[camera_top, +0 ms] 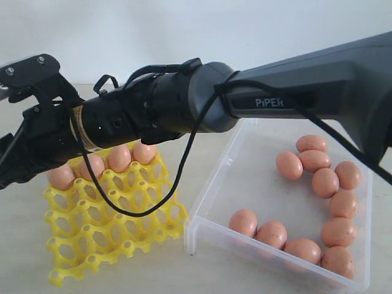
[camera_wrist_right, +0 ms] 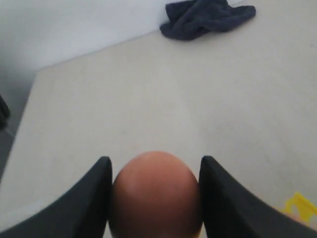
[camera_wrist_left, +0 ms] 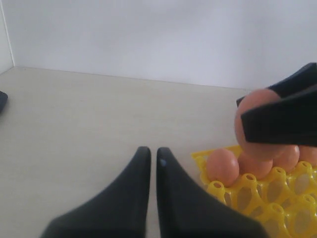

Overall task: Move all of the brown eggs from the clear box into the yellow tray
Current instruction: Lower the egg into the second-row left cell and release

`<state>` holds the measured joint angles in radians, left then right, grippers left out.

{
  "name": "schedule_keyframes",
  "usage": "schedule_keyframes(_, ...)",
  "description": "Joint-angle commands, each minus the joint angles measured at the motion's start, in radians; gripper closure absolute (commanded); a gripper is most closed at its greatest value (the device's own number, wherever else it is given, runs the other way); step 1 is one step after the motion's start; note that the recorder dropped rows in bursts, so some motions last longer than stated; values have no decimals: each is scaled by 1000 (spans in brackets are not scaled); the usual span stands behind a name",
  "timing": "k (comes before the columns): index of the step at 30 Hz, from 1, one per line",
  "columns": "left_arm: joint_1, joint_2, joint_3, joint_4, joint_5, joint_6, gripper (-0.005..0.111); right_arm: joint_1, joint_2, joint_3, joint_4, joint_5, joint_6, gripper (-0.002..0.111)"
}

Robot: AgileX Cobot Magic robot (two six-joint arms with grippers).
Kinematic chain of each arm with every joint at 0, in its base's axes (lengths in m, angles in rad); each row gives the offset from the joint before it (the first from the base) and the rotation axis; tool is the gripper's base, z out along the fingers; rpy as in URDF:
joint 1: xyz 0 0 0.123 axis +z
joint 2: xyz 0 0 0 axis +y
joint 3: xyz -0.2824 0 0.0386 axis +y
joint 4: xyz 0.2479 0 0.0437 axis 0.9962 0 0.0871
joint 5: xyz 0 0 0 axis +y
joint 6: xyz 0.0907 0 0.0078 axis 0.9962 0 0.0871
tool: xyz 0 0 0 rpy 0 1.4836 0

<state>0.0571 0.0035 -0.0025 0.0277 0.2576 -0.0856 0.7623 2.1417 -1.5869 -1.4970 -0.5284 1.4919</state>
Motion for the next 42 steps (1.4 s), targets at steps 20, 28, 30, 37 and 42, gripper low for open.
schedule_keyframes(20,3,-3,3,2,-7,0,103,-4,126,-8,-85,166,-29,102)
schedule_keyframes(28,3,-3,3,2,-7,0,103,-4,139,-8,-83,157,-29,70)
schedule_keyframes(30,3,-3,3,2,-7,0,103,-4,139,-8,-83,162,-29,70)
schedule_keyframes(37,3,-3,3,2,-7,0,103,-4,139,-8,-85,162,-29,70)
schedule_keyframes(42,3,-3,3,2,-7,0,103,-4,139,-8,-85,144,-29,70)
